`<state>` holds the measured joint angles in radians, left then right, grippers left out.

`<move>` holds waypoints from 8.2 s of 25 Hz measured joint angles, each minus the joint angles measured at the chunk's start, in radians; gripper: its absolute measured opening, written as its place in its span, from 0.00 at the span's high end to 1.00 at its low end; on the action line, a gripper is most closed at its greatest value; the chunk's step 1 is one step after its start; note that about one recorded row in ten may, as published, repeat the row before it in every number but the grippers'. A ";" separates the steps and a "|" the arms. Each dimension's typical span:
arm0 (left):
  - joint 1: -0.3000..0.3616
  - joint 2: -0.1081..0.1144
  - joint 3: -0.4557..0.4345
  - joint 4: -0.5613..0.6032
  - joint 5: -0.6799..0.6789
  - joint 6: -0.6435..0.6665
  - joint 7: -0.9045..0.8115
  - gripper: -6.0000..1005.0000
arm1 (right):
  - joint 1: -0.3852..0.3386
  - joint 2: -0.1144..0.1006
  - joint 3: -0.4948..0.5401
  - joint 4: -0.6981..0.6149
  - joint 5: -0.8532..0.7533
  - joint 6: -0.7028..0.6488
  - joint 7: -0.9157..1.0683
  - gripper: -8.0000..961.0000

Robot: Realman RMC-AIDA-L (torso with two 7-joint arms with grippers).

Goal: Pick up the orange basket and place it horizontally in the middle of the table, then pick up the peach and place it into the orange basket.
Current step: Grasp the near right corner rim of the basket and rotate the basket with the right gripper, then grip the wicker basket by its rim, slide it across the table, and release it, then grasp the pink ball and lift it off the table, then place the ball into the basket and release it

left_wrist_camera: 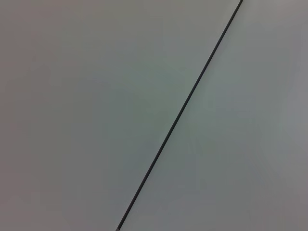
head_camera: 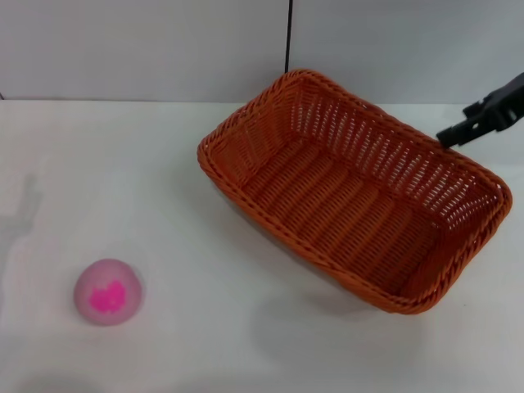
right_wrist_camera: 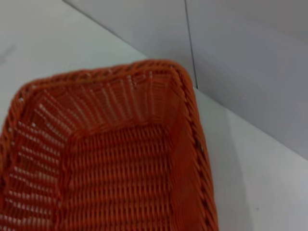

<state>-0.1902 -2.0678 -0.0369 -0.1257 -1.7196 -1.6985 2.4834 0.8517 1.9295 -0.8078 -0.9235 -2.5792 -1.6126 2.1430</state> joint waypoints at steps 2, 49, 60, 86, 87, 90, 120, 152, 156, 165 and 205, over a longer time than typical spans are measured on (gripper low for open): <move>0.000 0.000 0.000 0.000 0.000 0.004 0.000 0.16 | 0.000 0.007 -0.027 0.027 -0.004 0.028 0.001 0.20; 0.000 0.000 0.003 0.003 0.003 0.015 -0.002 0.16 | -0.087 -0.053 0.031 0.056 0.523 -0.043 -0.091 0.83; -0.007 0.000 0.003 0.003 0.003 0.019 -0.001 0.16 | 0.036 -0.122 0.030 0.050 0.431 -0.254 -0.222 0.83; -0.012 -0.003 0.003 -0.008 0.016 0.025 -0.002 0.16 | 0.169 -0.003 -0.181 0.284 0.291 -0.117 -0.396 0.83; -0.012 -0.003 0.003 -0.008 0.016 0.025 -0.002 0.16 | 0.173 -0.003 -0.181 0.289 0.287 -0.115 -0.396 0.83; -0.012 -0.003 0.003 -0.008 0.016 0.025 -0.002 0.16 | 0.182 0.000 -0.182 0.294 0.271 -0.100 -0.391 0.83; 0.045 0.010 0.333 0.292 0.017 -0.011 -0.174 0.16 | -0.400 0.133 0.138 0.185 1.217 0.102 -0.897 0.57; 0.016 0.083 0.550 0.577 0.569 0.075 -0.469 0.27 | -0.526 0.140 0.238 0.622 1.545 0.040 -1.161 0.57; 0.002 0.077 0.550 0.578 0.610 0.078 -0.471 0.27 | -0.527 0.140 0.241 0.623 1.546 0.038 -1.157 0.57; -0.019 0.066 0.532 0.578 0.643 0.103 -0.484 0.29 | -0.535 0.139 0.245 0.623 1.552 0.034 -1.153 0.57; -0.180 0.009 0.227 0.427 0.493 -0.113 -0.518 0.83 | -0.534 0.141 0.259 0.666 1.547 0.052 -1.162 0.57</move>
<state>-0.3699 -2.0589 0.1903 0.3011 -1.2264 -1.8119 1.9650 0.3174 2.0708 -0.5492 -0.2577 -1.0320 -1.5606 0.9810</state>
